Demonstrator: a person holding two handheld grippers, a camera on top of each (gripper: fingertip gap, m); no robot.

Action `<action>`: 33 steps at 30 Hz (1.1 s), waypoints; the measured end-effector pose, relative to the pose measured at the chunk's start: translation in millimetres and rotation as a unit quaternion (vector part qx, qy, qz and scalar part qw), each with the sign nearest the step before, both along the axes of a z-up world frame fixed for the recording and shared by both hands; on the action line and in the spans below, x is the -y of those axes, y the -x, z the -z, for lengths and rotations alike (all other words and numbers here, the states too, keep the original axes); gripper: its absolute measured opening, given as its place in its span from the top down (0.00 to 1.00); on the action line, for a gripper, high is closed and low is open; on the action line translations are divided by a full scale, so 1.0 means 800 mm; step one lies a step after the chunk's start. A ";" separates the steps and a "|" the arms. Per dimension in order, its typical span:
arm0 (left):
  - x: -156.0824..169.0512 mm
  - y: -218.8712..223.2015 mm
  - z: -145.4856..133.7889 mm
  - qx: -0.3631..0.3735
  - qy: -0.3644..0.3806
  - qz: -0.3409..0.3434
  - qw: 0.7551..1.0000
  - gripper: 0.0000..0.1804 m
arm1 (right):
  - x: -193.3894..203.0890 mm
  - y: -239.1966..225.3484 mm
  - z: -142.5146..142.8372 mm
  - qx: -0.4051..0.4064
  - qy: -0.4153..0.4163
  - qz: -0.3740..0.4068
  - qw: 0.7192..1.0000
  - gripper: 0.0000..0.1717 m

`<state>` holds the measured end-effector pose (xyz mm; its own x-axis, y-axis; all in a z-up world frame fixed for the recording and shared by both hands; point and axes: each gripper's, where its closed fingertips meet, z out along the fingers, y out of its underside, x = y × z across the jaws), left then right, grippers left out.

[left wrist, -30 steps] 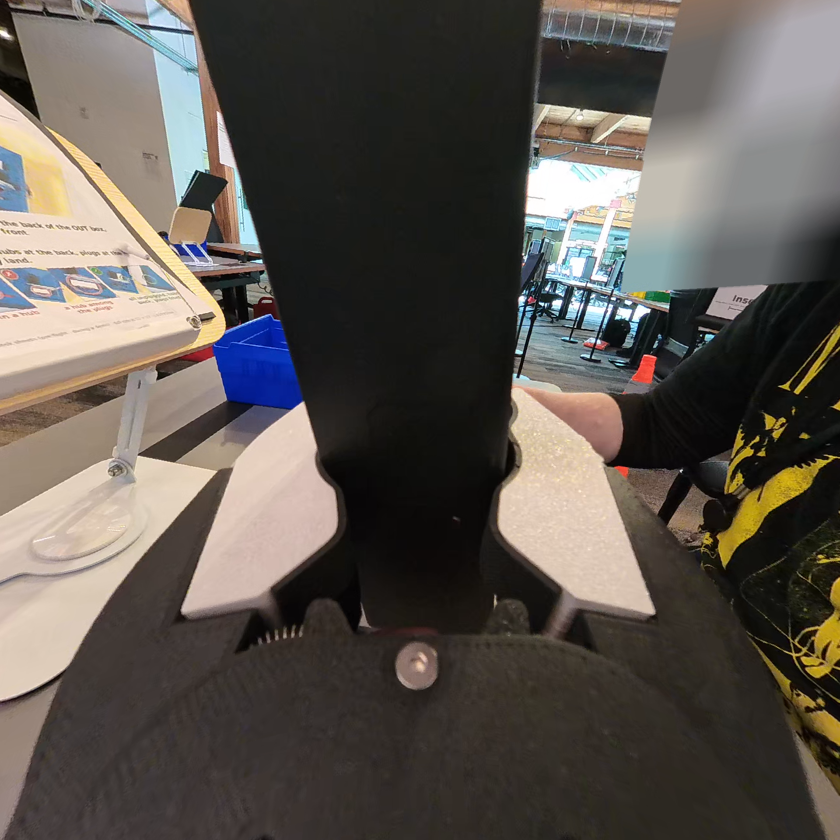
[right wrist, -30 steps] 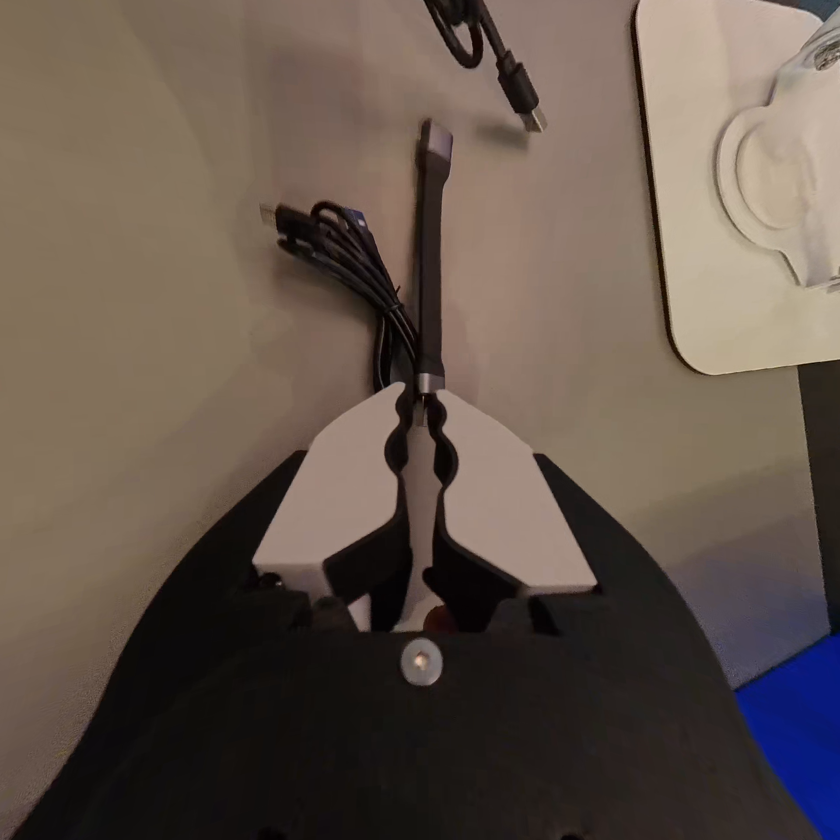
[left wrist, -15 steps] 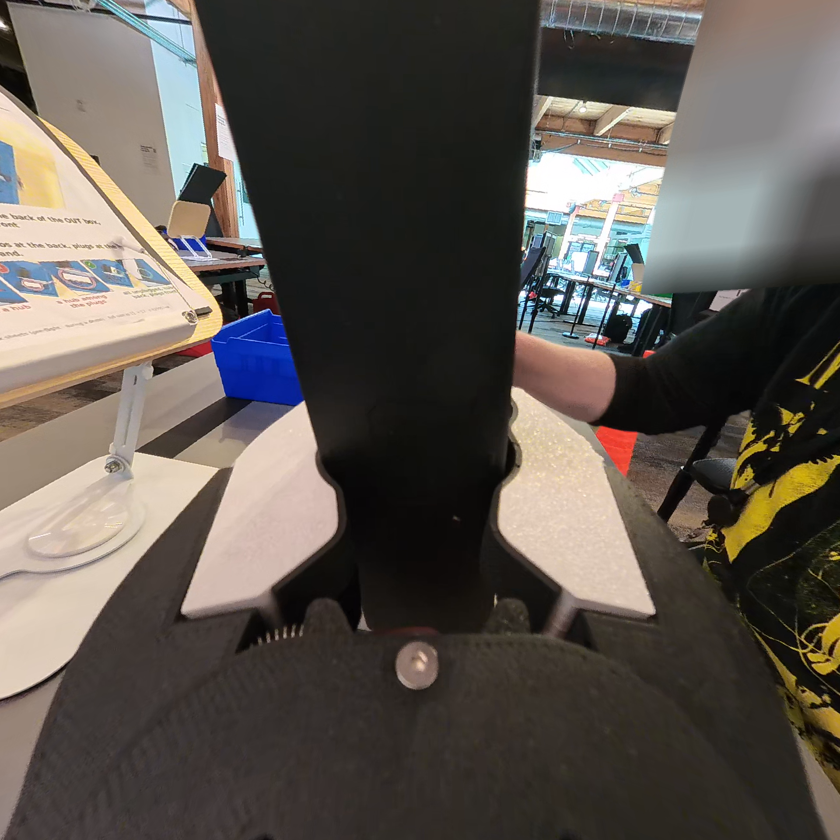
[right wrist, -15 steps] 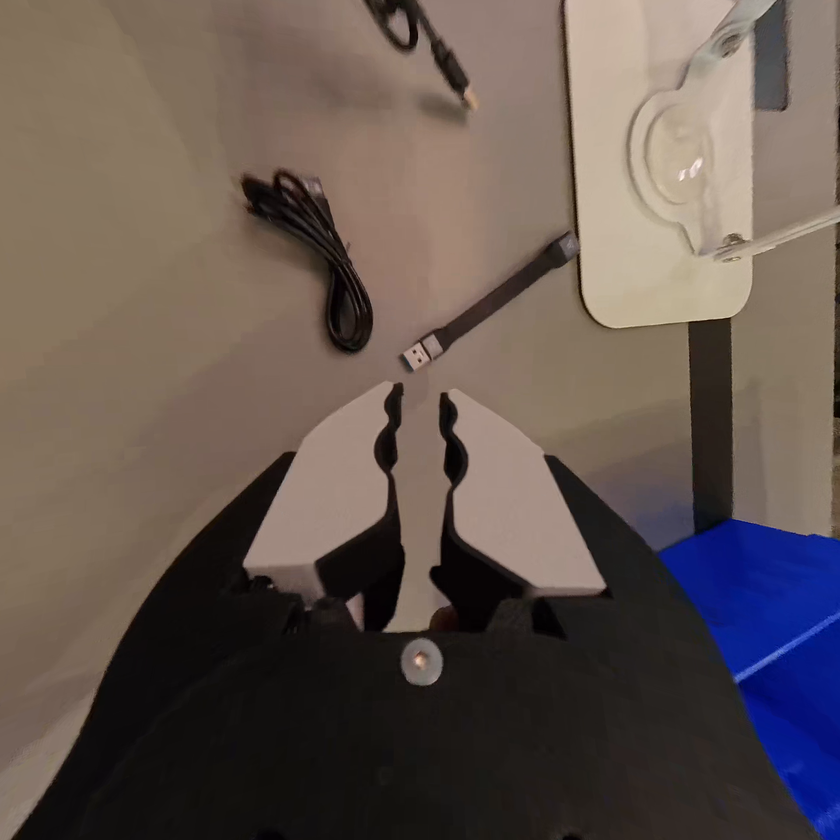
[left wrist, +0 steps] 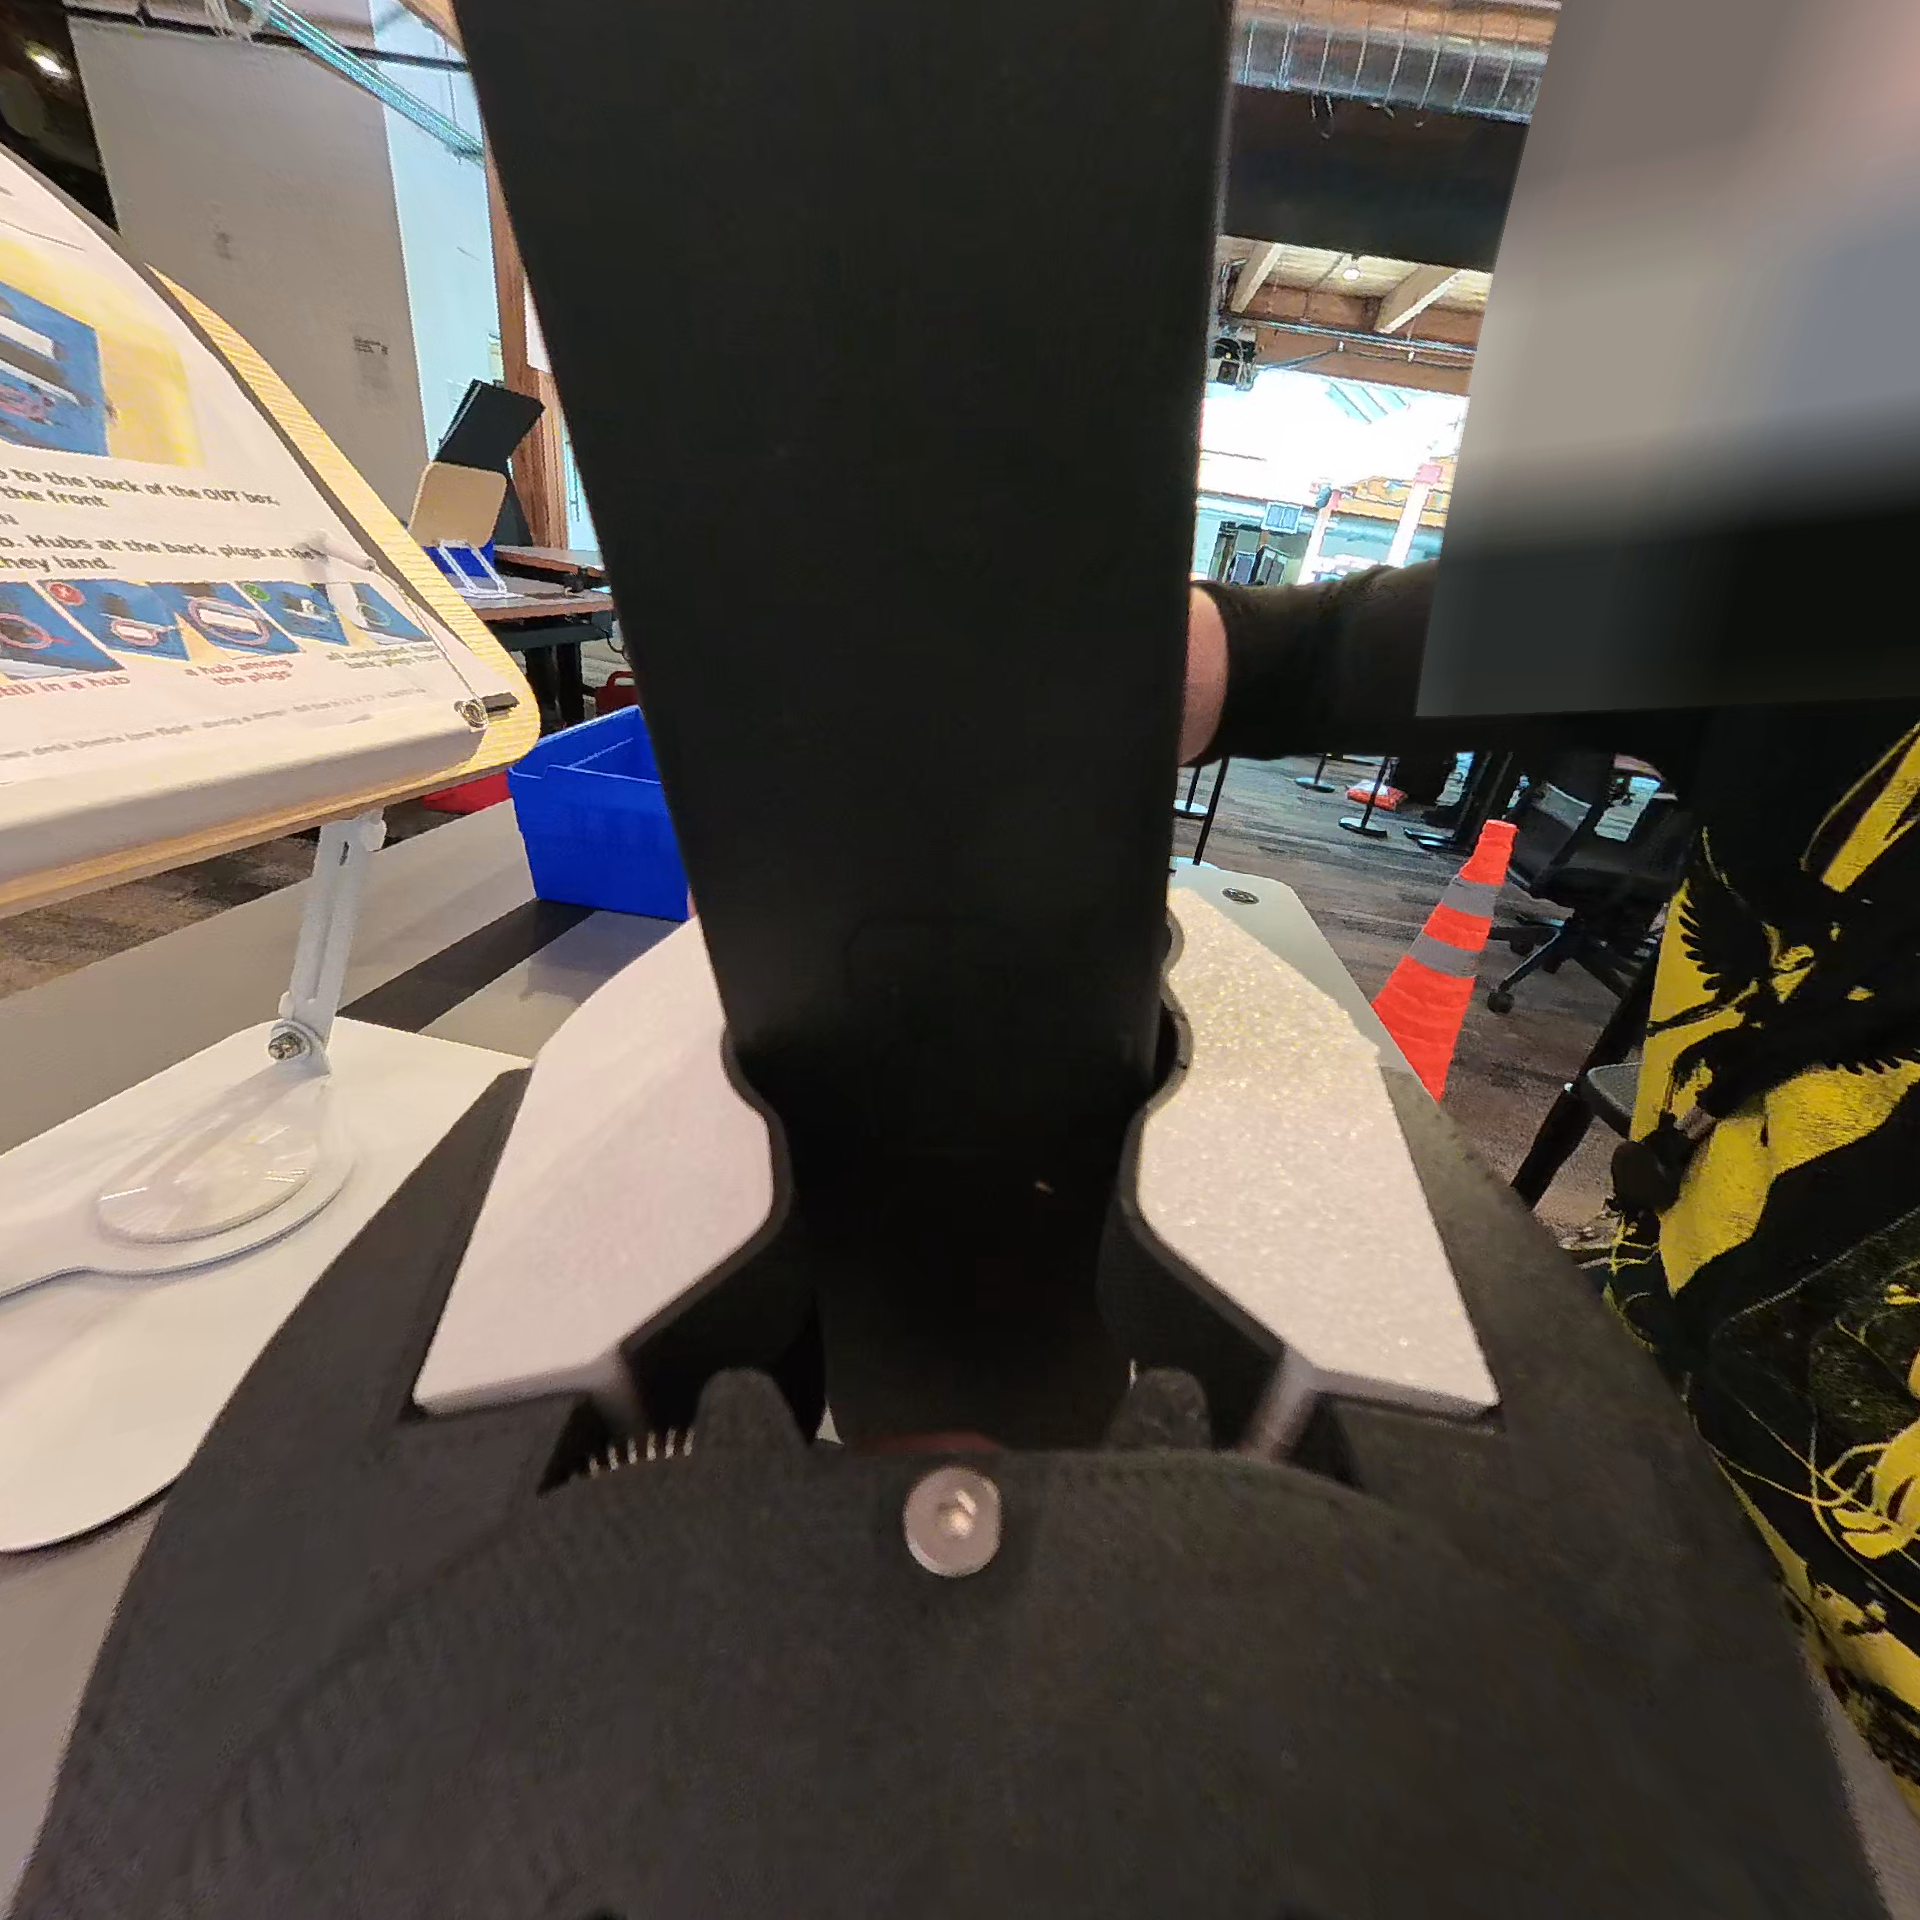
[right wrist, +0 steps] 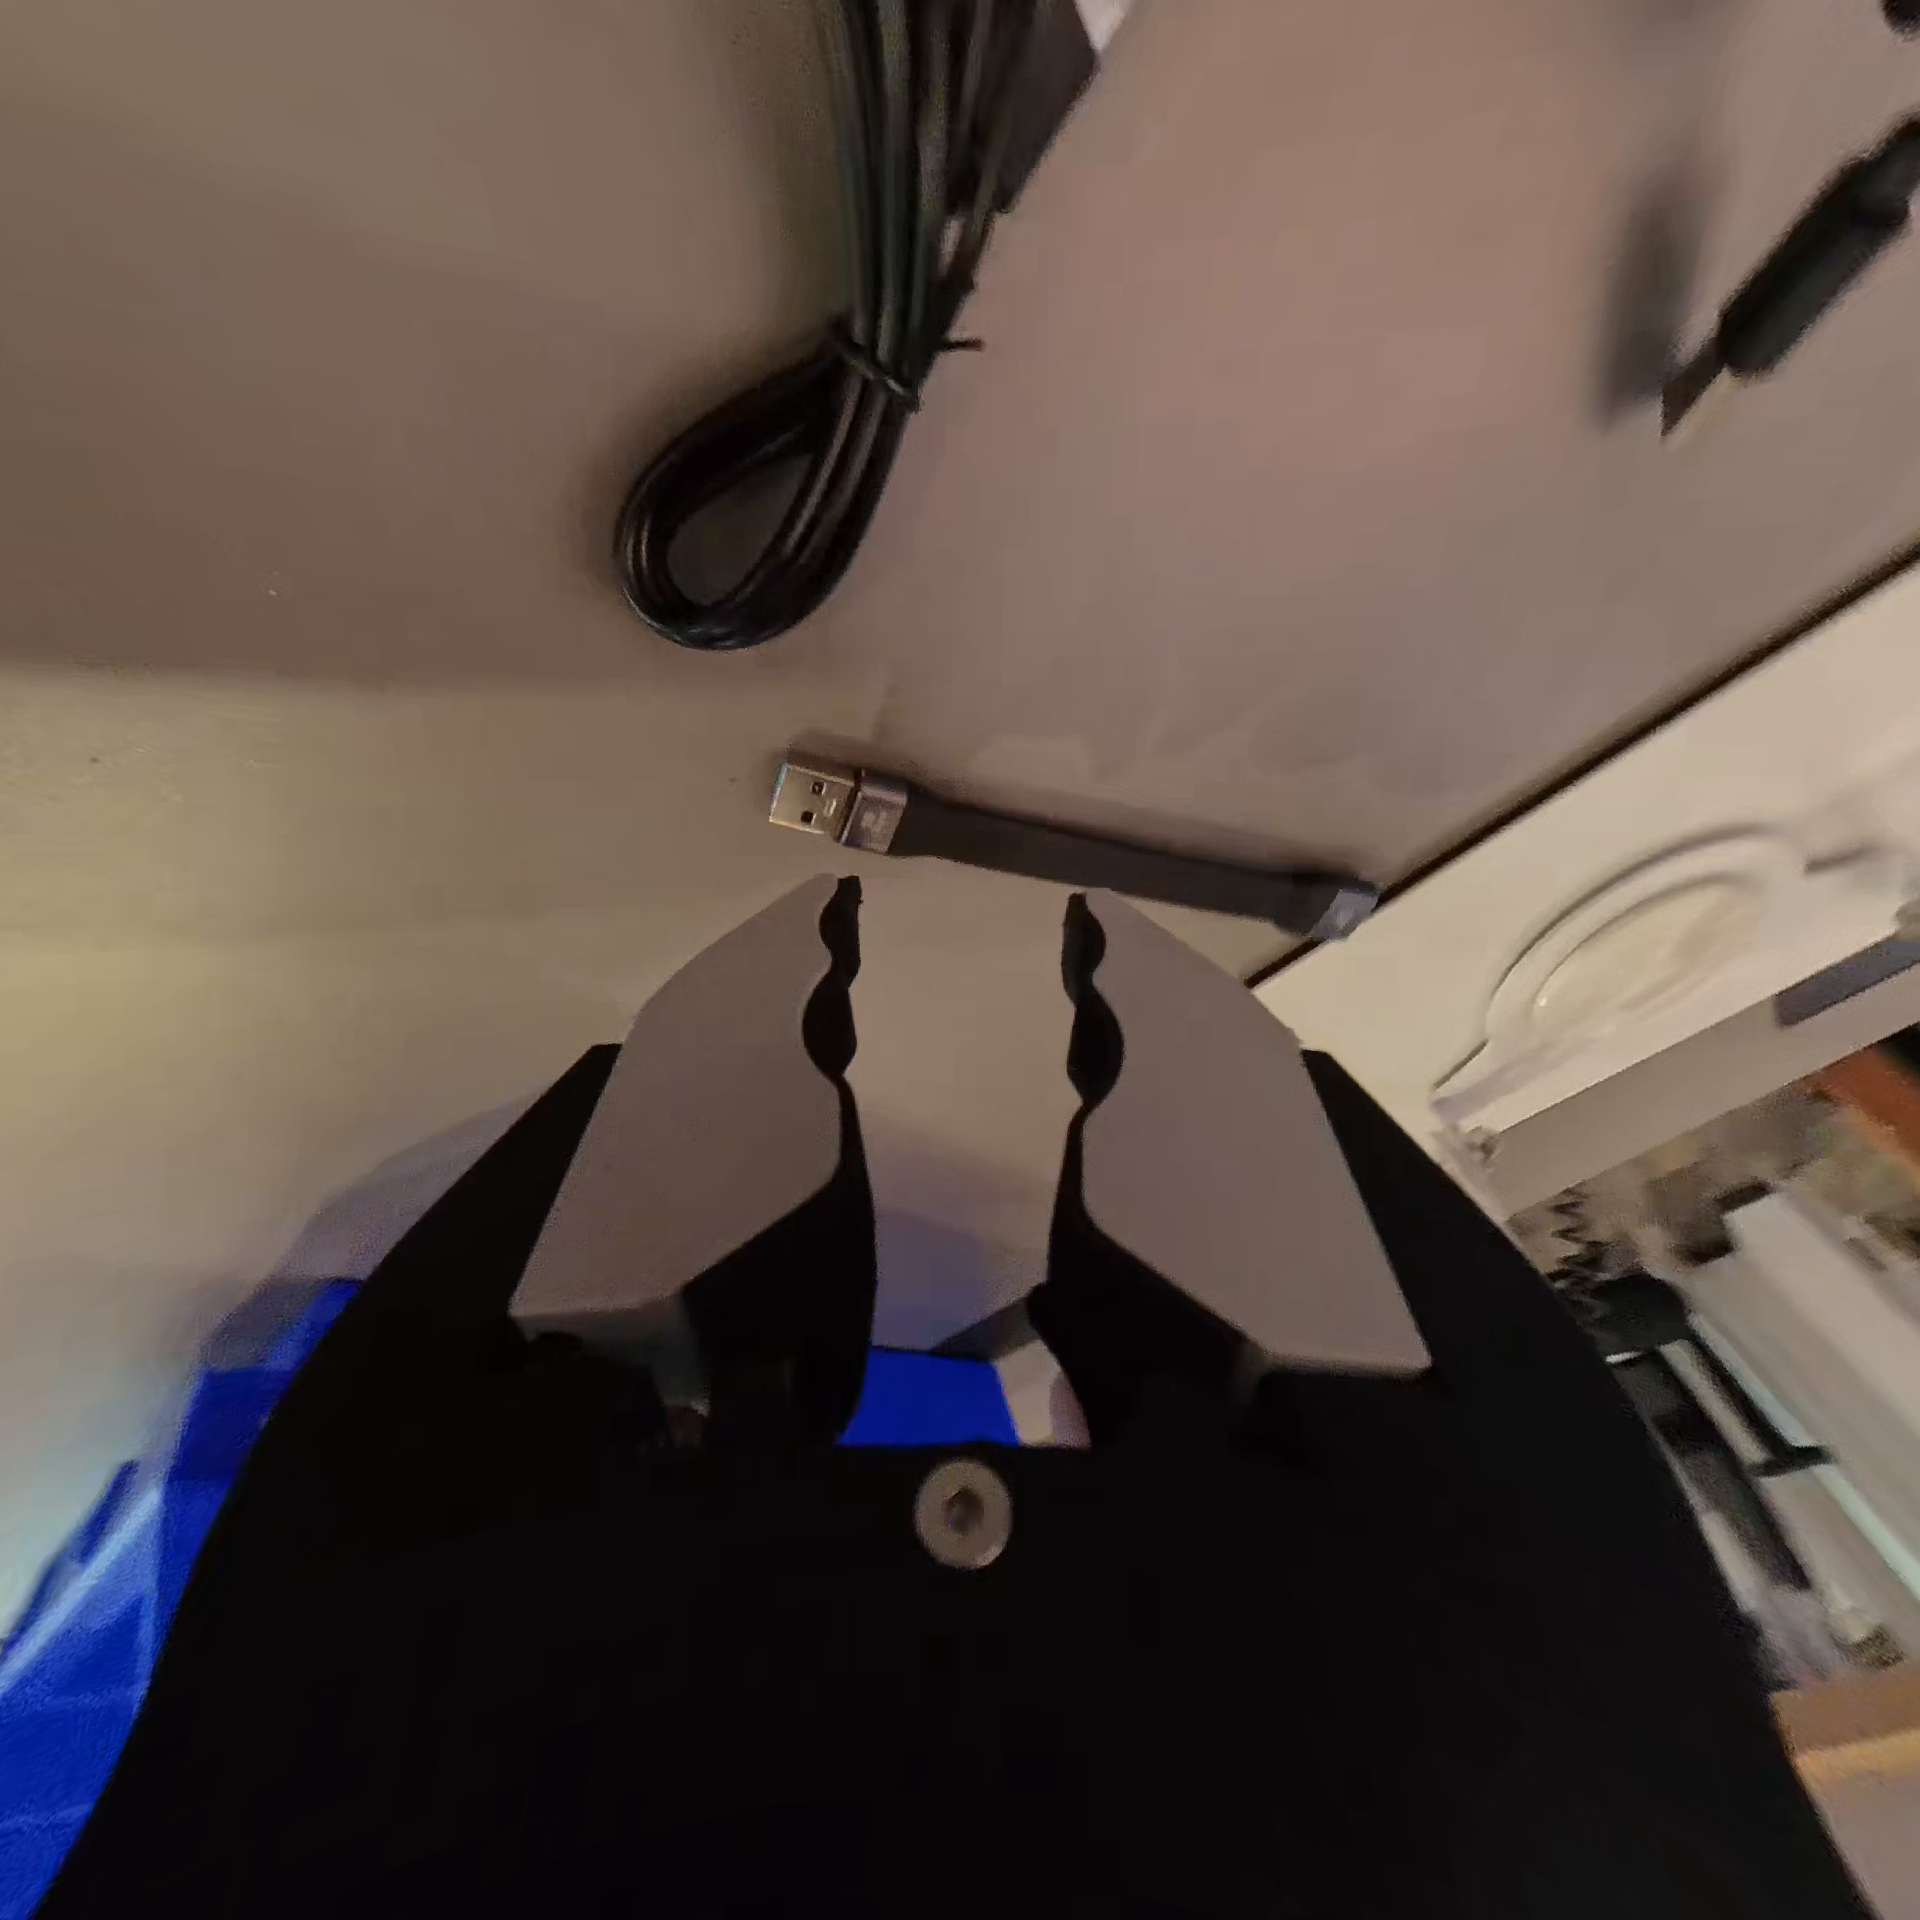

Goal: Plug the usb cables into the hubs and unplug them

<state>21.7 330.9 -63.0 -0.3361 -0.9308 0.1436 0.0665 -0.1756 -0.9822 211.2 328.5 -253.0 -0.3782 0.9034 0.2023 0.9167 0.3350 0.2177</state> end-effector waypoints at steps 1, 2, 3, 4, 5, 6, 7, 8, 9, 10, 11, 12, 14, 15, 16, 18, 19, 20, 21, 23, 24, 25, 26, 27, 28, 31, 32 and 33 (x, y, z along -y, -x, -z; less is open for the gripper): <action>-0.001 0.000 0.001 0.000 0.001 0.000 1.000 0.62 | 0.002 0.000 0.005 0.016 0.002 -0.021 1.000 0.76; -0.001 0.000 0.001 -0.001 0.001 0.000 1.000 0.62 | 0.005 0.000 0.011 0.030 0.010 -0.038 0.999 0.76; -0.002 0.001 0.002 -0.001 0.002 -0.001 1.000 0.62 | 0.007 -0.001 0.013 0.038 0.017 -0.047 0.998 0.79; -0.003 0.001 0.001 0.000 0.003 -0.001 1.000 0.62 | 0.007 -0.001 0.013 0.040 0.020 -0.052 0.998 0.80; -0.003 0.002 0.001 0.000 0.004 0.000 1.000 0.62 | 0.010 -0.003 0.014 0.045 0.032 -0.051 0.997 0.81; -0.003 0.002 0.001 0.001 0.004 0.000 1.000 0.62 | 0.015 -0.007 0.016 0.048 0.052 -0.041 0.997 0.86; -0.003 0.002 0.001 0.001 0.005 0.000 1.000 0.62 | 0.019 -0.009 0.016 0.049 0.067 -0.026 0.996 0.91; -0.003 0.002 0.001 0.001 0.005 0.000 1.000 0.62 | 0.019 -0.010 0.017 0.046 0.076 -0.010 0.996 0.92; -0.003 0.002 0.002 0.001 0.005 0.001 1.000 0.62 | 0.020 -0.010 0.017 0.040 0.085 0.009 0.996 0.92; -0.002 0.001 0.002 0.000 0.004 0.001 1.000 0.62 | 0.021 -0.011 0.017 0.033 0.095 0.034 0.994 0.92; -0.002 0.001 0.002 -0.001 0.004 0.001 1.000 0.62 | 0.025 -0.013 0.018 0.028 0.116 0.065 0.991 0.93; -0.002 0.001 0.002 -0.001 0.004 0.001 1.000 0.62 | 0.032 -0.014 0.018 0.023 0.139 0.097 0.985 1.00; -0.001 0.001 0.002 -0.001 0.003 0.001 1.000 0.62 | 0.040 -0.010 0.018 -0.012 0.158 0.155 0.975 1.00; -0.001 0.001 0.001 0.000 0.003 0.002 1.000 0.62 | 0.047 -0.005 0.019 -0.033 0.176 0.192 0.965 1.00; 0.000 0.001 0.000 0.002 0.003 0.003 1.000 0.62 | 0.054 -0.001 0.019 -0.052 0.189 0.215 0.957 1.00; 0.001 0.001 0.000 0.001 0.001 0.004 1.000 0.62 | 0.060 0.005 0.019 -0.080 0.184 0.239 0.950 1.00; 0.002 0.001 -0.001 0.000 0.000 0.005 1.000 0.62 | 0.064 0.010 0.018 -0.096 0.188 0.254 0.944 1.00; 0.002 0.001 -0.001 0.001 0.000 0.006 1.000 0.62 | 0.067 0.015 0.017 -0.108 0.189 0.261 0.941 1.00; 0.003 0.001 -0.002 0.002 0.000 0.006 1.000 0.62 | 0.065 0.014 0.015 -0.113 0.175 0.250 0.945 1.00; 0.003 0.001 -0.002 0.001 -0.001 0.006 1.000 0.62 | 0.049 0.004 0.006 -0.109 0.120 0.216 0.963 1.00; 0.003 0.001 -0.002 0.001 -0.002 0.005 1.000 0.62 | 0.037 -0.001 -0.001 -0.109 0.093 0.199 0.969 0.95; 0.003 0.001 -0.002 0.002 -0.001 0.005 1.000 0.62 | 0.029 -0.004 -0.006 -0.108 0.073 0.173 0.976 0.90; 0.003 0.001 -0.002 0.002 -0.001 0.005 1.000 0.62 | 0.026 -0.003 -0.007 -0.106 0.062 0.138 0.983 0.82; 0.003 0.000 -0.002 0.002 0.000 0.005 1.000 0.62 | 0.024 -0.001 -0.006 -0.099 0.055 0.105 0.988 0.79; 0.002 0.000 -0.001 0.002 0.000 0.004 1.000 0.62 | 0.021 -0.002 -0.001 -0.079 0.043 0.073 0.993 0.75; 0.001 -0.001 0.001 -0.002 0.000 0.002 1.000 0.62 | 0.017 0.000 0.011 -0.022 0.025 -0.013 0.999 0.71; 0.001 -0.001 0.002 -0.003 -0.001 0.001 1.000 0.62 | 0.016 0.003 0.012 -0.012 0.028 -0.032 0.999 0.73; 0.001 -0.001 0.002 -0.003 -0.001 0.001 1.000 0.62 | 0.015 0.005 0.012 -0.001 0.027 -0.051 0.998 0.73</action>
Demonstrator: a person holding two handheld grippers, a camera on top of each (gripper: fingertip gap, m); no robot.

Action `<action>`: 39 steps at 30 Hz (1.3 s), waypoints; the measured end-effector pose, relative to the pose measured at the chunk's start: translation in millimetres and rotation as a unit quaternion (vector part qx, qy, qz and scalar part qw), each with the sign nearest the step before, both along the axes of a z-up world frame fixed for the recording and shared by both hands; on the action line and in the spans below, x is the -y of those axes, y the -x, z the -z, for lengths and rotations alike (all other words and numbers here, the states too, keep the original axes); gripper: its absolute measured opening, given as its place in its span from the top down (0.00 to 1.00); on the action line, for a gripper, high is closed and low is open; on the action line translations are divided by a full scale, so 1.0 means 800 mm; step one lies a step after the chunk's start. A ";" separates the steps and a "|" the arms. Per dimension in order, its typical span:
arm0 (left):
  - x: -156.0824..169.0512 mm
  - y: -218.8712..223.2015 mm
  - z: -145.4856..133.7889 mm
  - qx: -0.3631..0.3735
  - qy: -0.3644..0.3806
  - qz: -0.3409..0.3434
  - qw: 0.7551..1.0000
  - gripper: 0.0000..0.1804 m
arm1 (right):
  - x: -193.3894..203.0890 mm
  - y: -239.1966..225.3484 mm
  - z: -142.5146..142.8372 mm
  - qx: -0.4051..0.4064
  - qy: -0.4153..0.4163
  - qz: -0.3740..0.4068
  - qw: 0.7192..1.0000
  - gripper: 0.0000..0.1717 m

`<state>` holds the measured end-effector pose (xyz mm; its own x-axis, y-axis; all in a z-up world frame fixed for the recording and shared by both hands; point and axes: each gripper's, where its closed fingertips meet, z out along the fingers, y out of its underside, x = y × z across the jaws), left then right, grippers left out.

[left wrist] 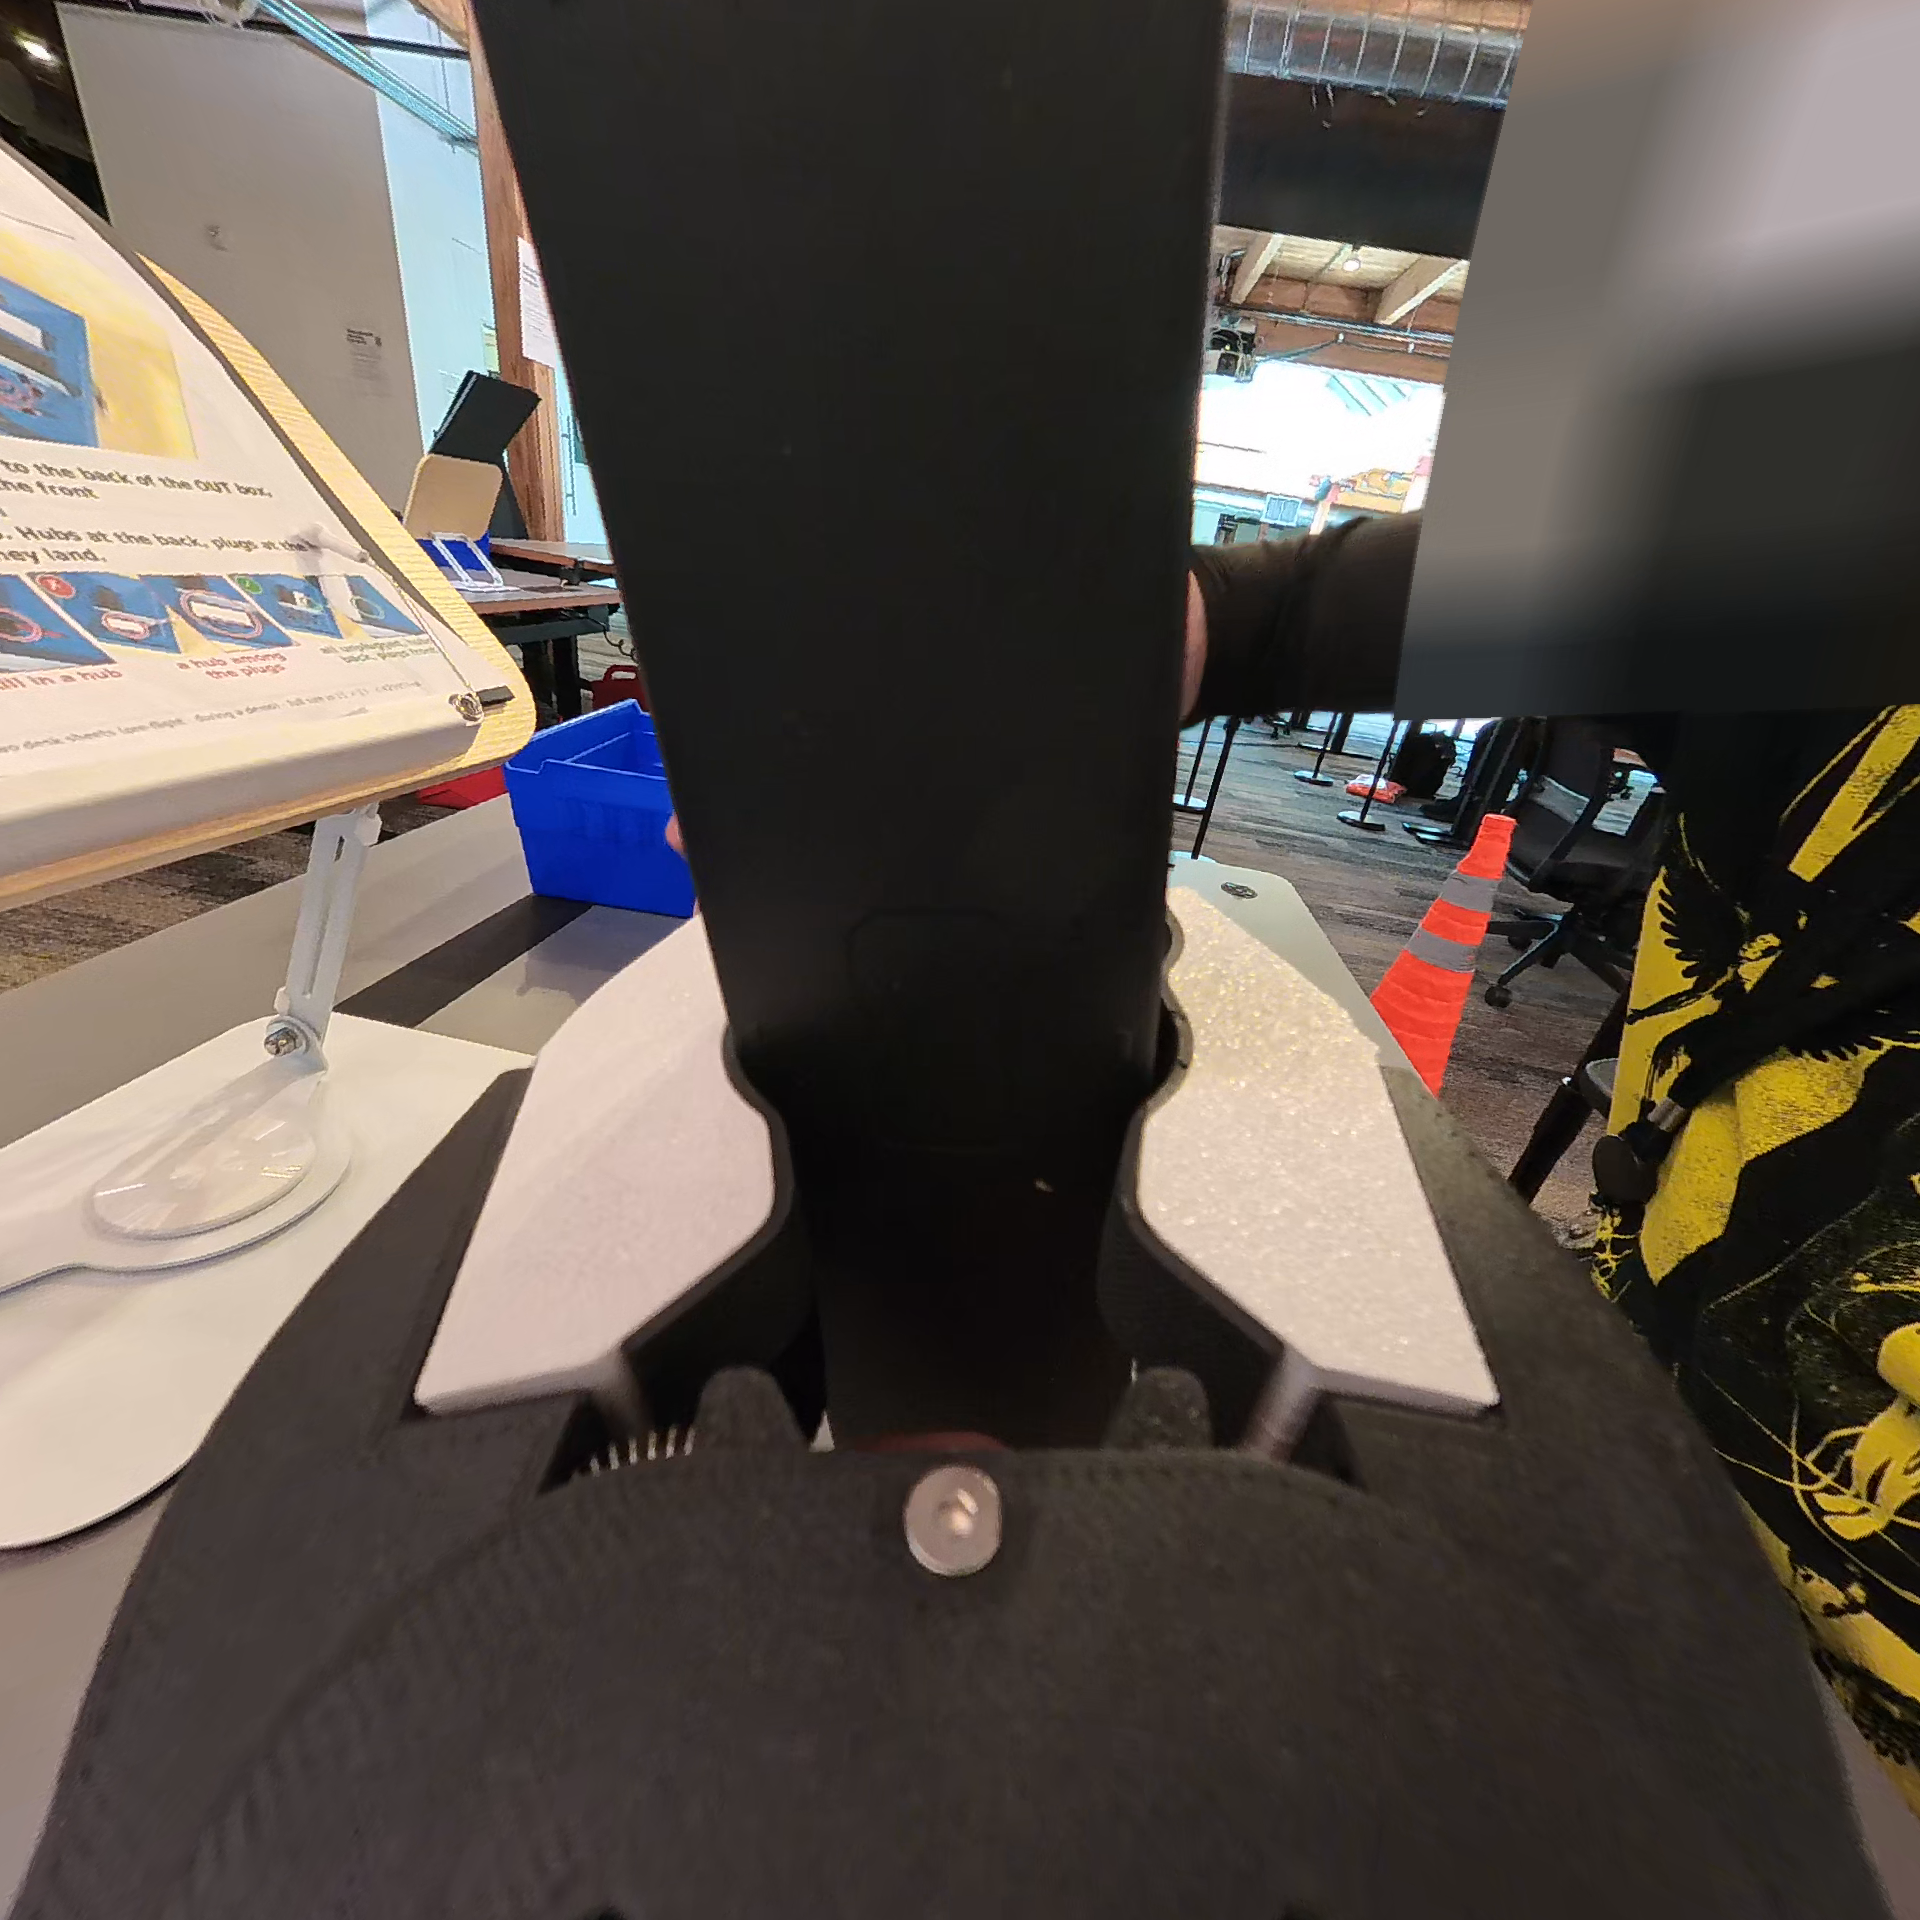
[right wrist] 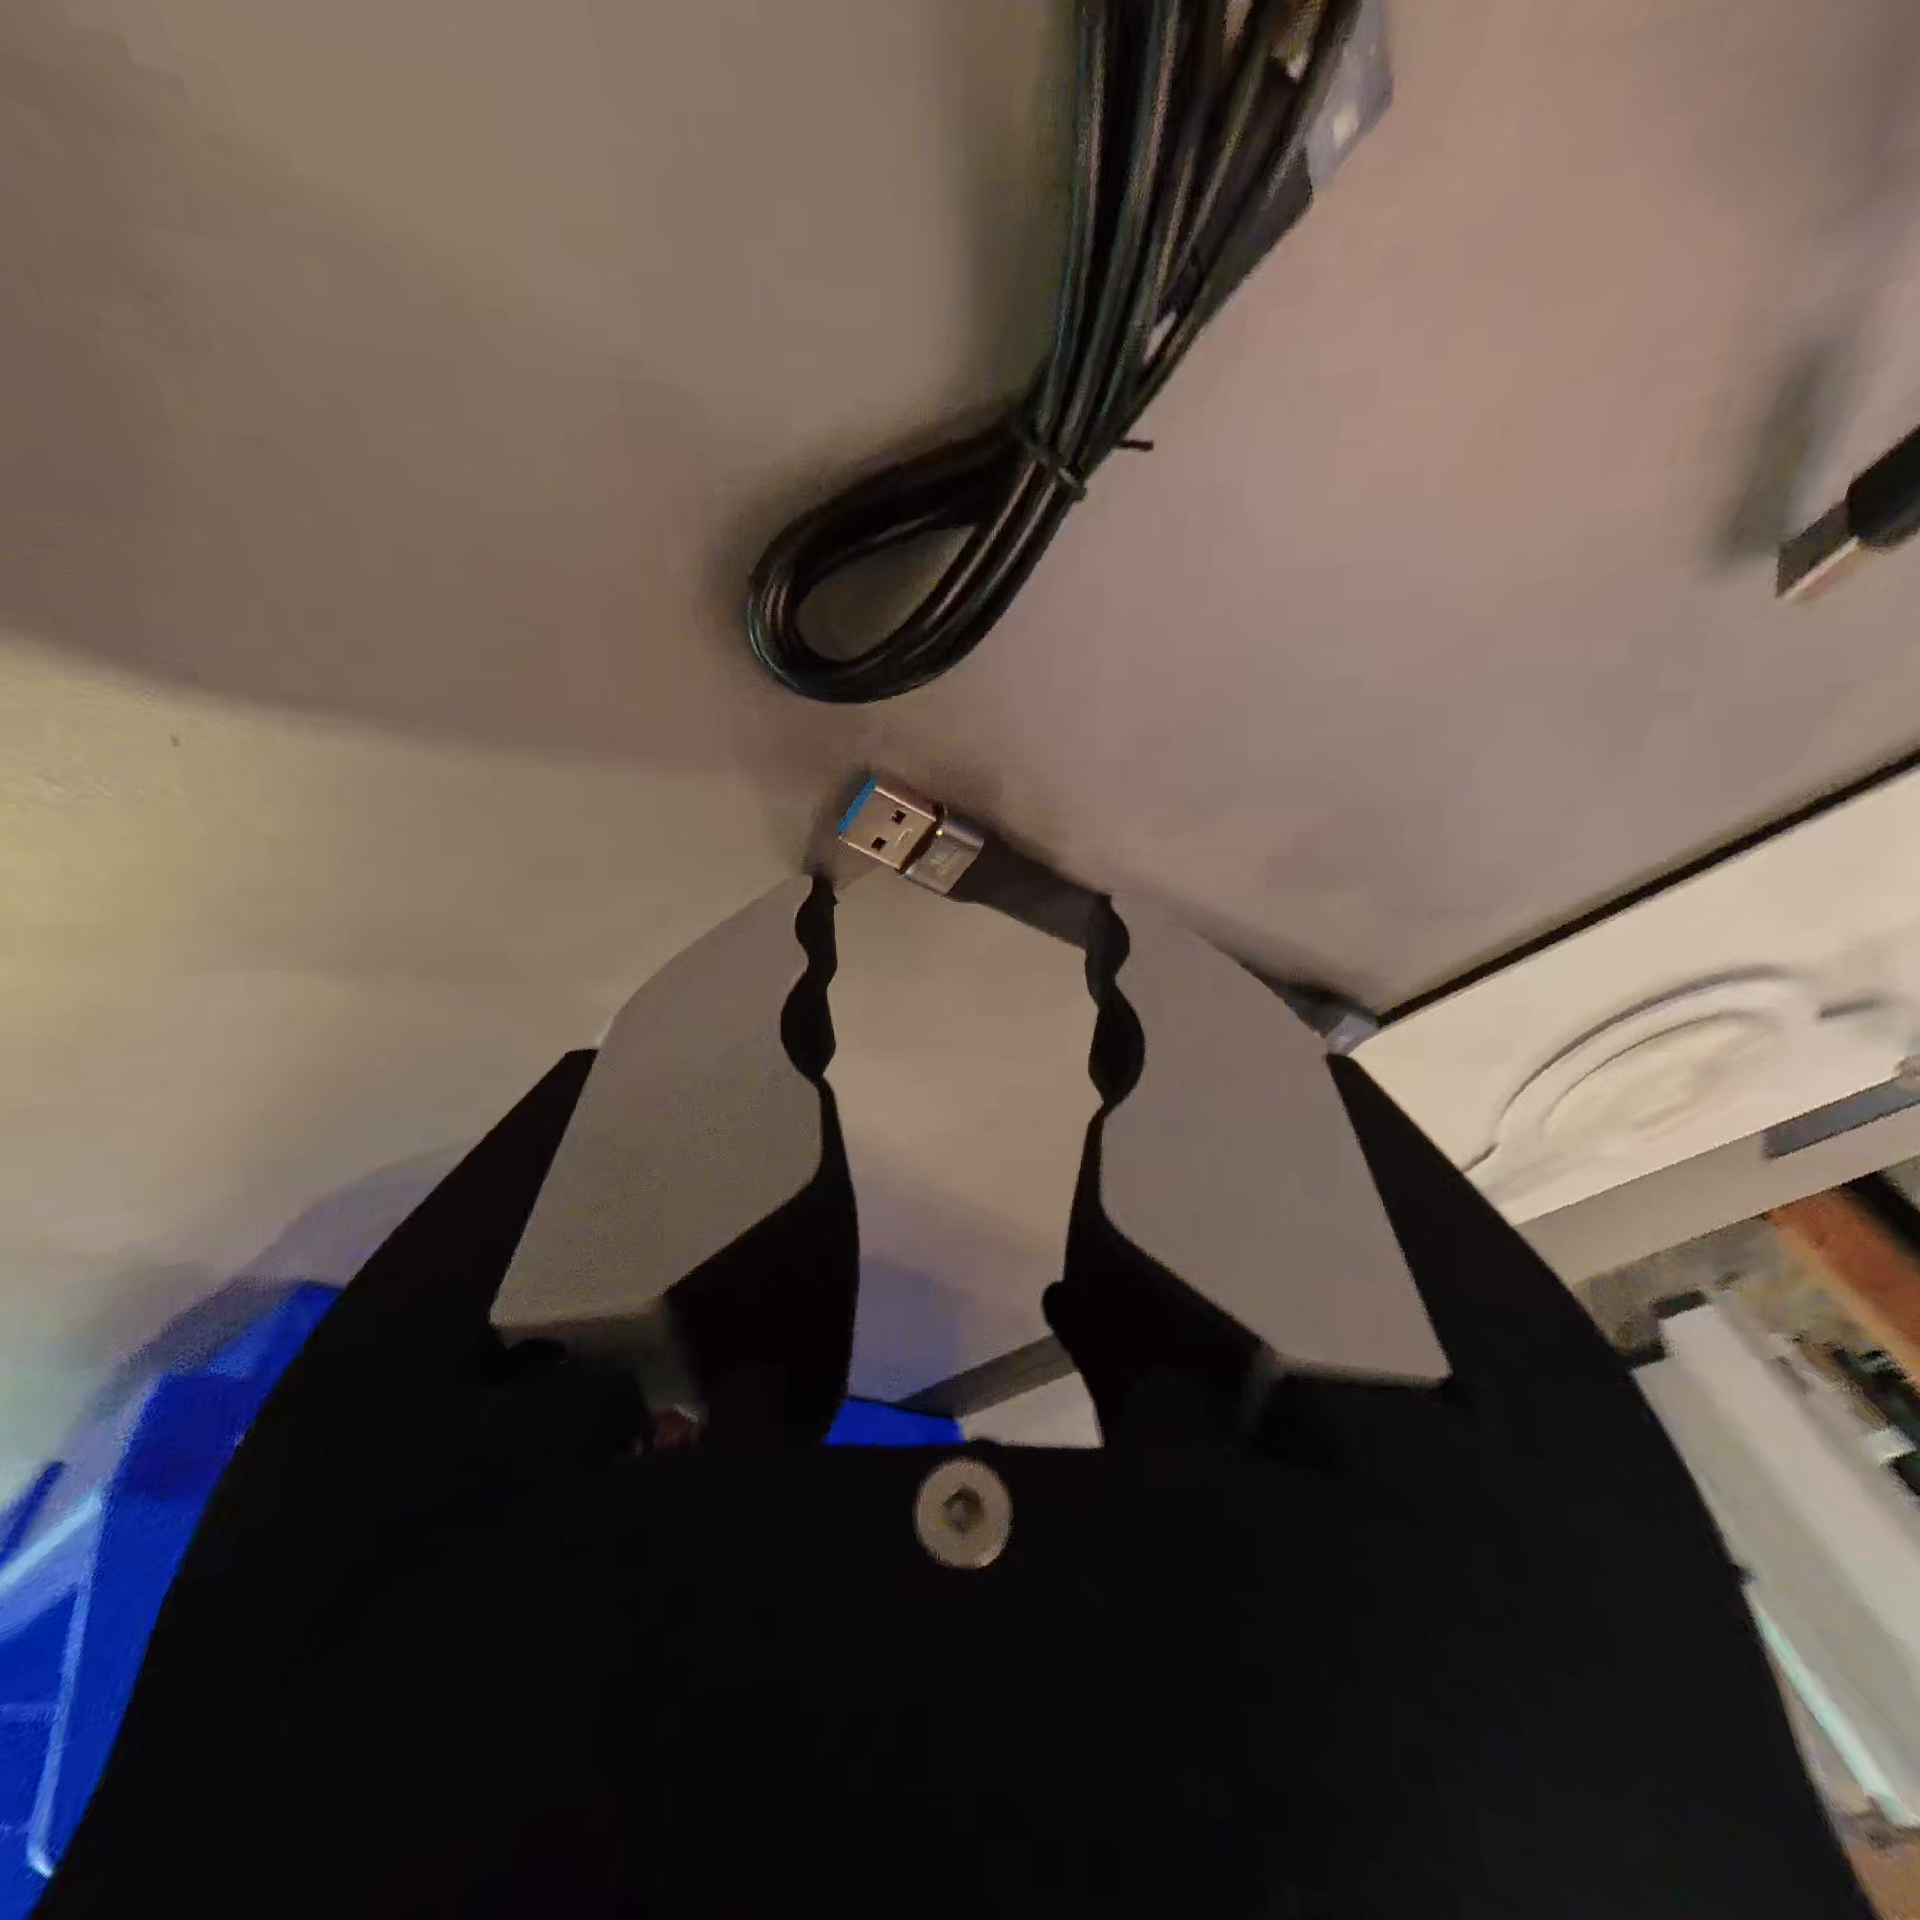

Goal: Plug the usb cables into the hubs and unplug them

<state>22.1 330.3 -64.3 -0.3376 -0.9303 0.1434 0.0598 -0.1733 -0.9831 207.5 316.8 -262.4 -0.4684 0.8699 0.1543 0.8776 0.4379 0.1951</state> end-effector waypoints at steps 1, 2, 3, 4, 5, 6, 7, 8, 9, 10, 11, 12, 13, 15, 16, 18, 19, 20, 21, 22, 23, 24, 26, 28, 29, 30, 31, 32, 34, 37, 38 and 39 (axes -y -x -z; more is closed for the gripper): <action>0.000 0.000 0.000 0.000 0.000 0.000 1.000 0.62 | 0.000 0.002 0.001 0.012 0.002 -0.020 1.000 0.74; 0.000 0.000 0.000 -0.001 0.000 0.000 1.000 0.62 | 0.002 0.003 0.002 0.026 0.010 -0.036 0.999 0.75; -0.001 0.000 0.001 -0.001 0.000 0.000 1.000 0.62 | 0.004 0.003 0.003 0.040 0.022 -0.046 0.998 0.76; -0.001 0.000 0.001 -0.001 0.001 0.000 1.000 0.62 | 0.006 0.001 0.004 0.053 0.042 -0.047 0.997 0.78; -0.002 0.000 0.002 -0.002 0.001 -0.001 1.000 0.62 | 0.010 -0.002 0.005 0.065 0.068 -0.037 0.995 0.81; -0.002 0.001 0.002 -0.002 0.001 -0.002 1.000 0.62 | 0.012 -0.004 0.006 0.073 0.091 -0.022 0.993 0.85; -0.002 0.001 0.001 -0.002 0.000 -0.002 1.000 0.62 | 0.011 -0.004 0.006 0.073 0.106 -0.008 0.992 0.85; -0.002 0.002 0.001 -0.001 0.000 -0.002 1.000 0.62 | 0.011 -0.004 0.007 0.071 0.118 0.005 0.990 0.86; -0.002 0.003 0.000 0.001 -0.001 -0.003 1.000 0.62 | 0.011 -0.004 0.006 0.073 0.129 0.022 0.989 0.87; -0.002 0.003 -0.001 0.003 -0.001 -0.003 1.000 0.62 | 0.013 -0.006 0.006 0.077 0.139 0.044 0.986 0.89; -0.002 0.004 -0.003 0.005 0.000 -0.003 1.000 0.62 | 0.014 -0.008 0.006 0.075 0.145 0.071 0.984 0.90; -0.002 0.005 -0.004 0.008 0.001 -0.002 1.000 0.62 | 0.014 -0.008 0.006 0.068 0.148 0.101 0.982 0.90; -0.002 0.005 -0.004 0.009 0.003 -0.001 1.000 0.62 | 0.015 -0.009 0.006 0.058 0.148 0.127 0.979 0.91; 0.000 0.004 -0.004 0.009 0.004 0.003 1.000 0.62 | 0.019 -0.012 0.005 0.033 0.157 0.204 0.966 0.92; 0.001 0.003 -0.004 0.009 0.003 0.005 1.000 0.62 | 0.022 -0.012 0.005 0.016 0.166 0.242 0.956 0.92; 0.004 0.001 -0.004 0.007 0.000 0.007 1.000 0.62 | 0.024 -0.012 0.005 -0.025 0.160 0.293 0.943 0.92; 0.006 0.000 -0.004 0.007 -0.002 0.008 1.000 0.62 | 0.026 -0.011 0.005 -0.046 0.156 0.323 0.932 0.92; 0.007 0.000 -0.005 0.007 -0.003 0.009 1.000 0.62 | 0.027 -0.010 0.005 -0.071 0.147 0.343 0.925 0.92; 0.007 0.000 -0.006 0.008 -0.004 0.009 1.000 0.62 | 0.028 -0.009 0.005 -0.095 0.132 0.356 0.920 0.93; 0.008 0.000 -0.006 0.008 -0.004 0.009 1.000 0.62 | 0.029 -0.009 0.005 -0.114 0.115 0.369 0.915 0.93; 0.008 0.000 -0.007 0.009 -0.004 0.009 1.000 0.62 | 0.030 -0.009 0.004 -0.131 0.092 0.378 0.912 0.92; 0.007 0.001 -0.007 0.010 -0.003 0.009 1.000 0.62 | 0.030 -0.009 0.004 -0.147 0.060 0.380 0.911 0.92; 0.008 0.001 -0.008 0.013 -0.001 0.010 1.000 0.62 | 0.034 -0.009 0.002 -0.170 -0.001 0.383 0.908 0.92; 0.008 0.000 -0.008 0.012 -0.001 0.009 1.000 0.62 | 0.037 -0.007 0.001 -0.191 -0.068 0.377 0.904 0.93; 0.008 -0.001 -0.008 0.013 -0.001 0.010 1.000 0.62 | 0.041 -0.006 0.000 -0.204 -0.083 0.378 0.899 0.93; 0.009 -0.001 -0.008 0.012 -0.001 0.011 1.000 0.62 | 0.043 -0.005 -0.001 -0.216 -0.097 0.380 0.894 0.93; 0.010 -0.002 -0.008 0.012 -0.002 0.011 1.000 0.62 | 0.044 -0.006 -0.003 -0.227 -0.114 0.379 0.890 0.93; 0.010 -0.002 -0.008 0.011 -0.003 0.011 1.000 0.62 | 0.047 -0.007 -0.003 -0.237 -0.115 0.384 0.885 0.93; 0.013 -0.005 -0.007 0.009 -0.004 0.014 1.000 0.62 | 0.048 -0.004 -0.011 -0.279 -0.104 0.408 0.863 0.93; 0.018 -0.012 -0.003 0.002 -0.007 0.018 1.000 0.62 | 0.047 0.006 -0.035 -0.332 -0.074 0.437 0.833 0.93; 0.020 -0.014 -0.002 0.001 -0.008 0.019 1.000 0.62 | 0.047 0.011 -0.045 -0.342 -0.062 0.442 0.827 0.93; 0.021 -0.016 -0.002 0.000 -0.008 0.019 1.000 0.62 | 0.049 0.013 -0.051 -0.337 -0.052 0.448 0.827 0.93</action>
